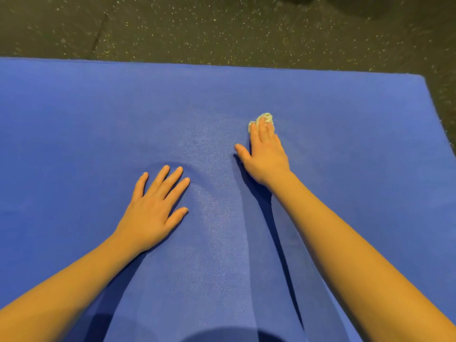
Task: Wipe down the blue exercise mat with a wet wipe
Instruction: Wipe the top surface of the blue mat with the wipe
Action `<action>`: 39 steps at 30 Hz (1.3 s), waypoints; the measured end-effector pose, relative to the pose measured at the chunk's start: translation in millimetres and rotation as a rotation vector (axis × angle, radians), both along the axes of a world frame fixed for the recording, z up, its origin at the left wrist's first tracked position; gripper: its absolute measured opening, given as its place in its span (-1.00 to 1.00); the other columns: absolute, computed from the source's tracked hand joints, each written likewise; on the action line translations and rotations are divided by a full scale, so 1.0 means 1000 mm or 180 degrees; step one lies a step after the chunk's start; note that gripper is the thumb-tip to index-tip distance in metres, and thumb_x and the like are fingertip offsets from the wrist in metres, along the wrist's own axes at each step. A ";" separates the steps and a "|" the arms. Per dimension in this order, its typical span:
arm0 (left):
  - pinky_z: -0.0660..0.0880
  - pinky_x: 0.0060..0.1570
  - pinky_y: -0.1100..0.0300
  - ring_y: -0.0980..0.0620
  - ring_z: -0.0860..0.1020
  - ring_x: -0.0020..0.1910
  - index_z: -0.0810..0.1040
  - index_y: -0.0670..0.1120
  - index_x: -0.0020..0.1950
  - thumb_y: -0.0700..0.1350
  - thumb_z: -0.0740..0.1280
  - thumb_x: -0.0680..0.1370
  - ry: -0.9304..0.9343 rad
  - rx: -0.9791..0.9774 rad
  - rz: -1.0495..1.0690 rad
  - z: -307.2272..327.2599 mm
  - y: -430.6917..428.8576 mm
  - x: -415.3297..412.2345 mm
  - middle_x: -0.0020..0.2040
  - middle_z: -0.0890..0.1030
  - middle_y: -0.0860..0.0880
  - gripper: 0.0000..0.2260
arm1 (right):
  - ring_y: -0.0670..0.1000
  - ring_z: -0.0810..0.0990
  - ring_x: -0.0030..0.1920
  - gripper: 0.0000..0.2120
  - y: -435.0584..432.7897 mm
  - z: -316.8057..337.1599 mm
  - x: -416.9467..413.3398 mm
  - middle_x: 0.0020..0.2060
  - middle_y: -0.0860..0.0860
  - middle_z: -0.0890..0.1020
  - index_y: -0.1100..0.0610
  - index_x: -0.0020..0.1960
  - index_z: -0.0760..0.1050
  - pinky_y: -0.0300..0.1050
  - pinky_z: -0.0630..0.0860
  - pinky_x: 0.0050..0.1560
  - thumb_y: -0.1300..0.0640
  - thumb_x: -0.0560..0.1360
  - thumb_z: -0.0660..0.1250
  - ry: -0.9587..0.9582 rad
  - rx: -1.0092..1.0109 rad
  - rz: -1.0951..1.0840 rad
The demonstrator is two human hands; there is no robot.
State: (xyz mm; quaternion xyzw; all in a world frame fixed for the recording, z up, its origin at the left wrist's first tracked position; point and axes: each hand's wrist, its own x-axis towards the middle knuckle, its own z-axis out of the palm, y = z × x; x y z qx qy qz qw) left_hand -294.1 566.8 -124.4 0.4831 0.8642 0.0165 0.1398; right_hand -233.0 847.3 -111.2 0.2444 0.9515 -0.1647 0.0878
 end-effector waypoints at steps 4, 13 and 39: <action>0.03 0.45 -0.22 -0.10 0.10 0.54 0.25 -0.06 0.52 0.22 -0.16 0.63 0.0072 0.0029 -0.0015 -0.004 0.001 0.002 0.55 0.18 -0.04 -0.42 | 0.06 -0.20 0.55 -0.30 0.010 -0.002 0.007 0.56 0.11 -0.16 0.16 0.57 -0.09 -0.01 -0.10 0.53 -0.16 0.61 0.09 0.0055 0.0143 0.0804; 0.04 0.45 -0.22 -0.09 0.10 0.54 0.26 -0.06 0.51 0.20 -0.13 0.64 0.0039 0.0083 -0.0046 -0.001 0.001 0.001 0.55 0.18 -0.04 -0.44 | 0.10 -0.22 0.55 -0.29 0.035 -0.004 -0.054 0.55 0.16 -0.16 0.20 0.57 -0.08 -0.01 -0.12 0.50 -0.19 0.61 0.06 0.0063 0.0106 0.0209; 0.08 0.43 -0.26 -0.09 0.09 0.54 0.25 -0.05 0.51 0.19 -0.12 0.64 0.0079 0.0055 -0.0110 -0.004 0.000 0.002 0.55 0.17 -0.03 -0.45 | 0.18 0.11 0.50 -0.35 0.038 0.007 -0.137 0.55 0.17 -0.07 0.19 0.52 0.07 0.07 0.19 0.43 -0.18 0.60 0.09 -0.0133 0.0365 0.0898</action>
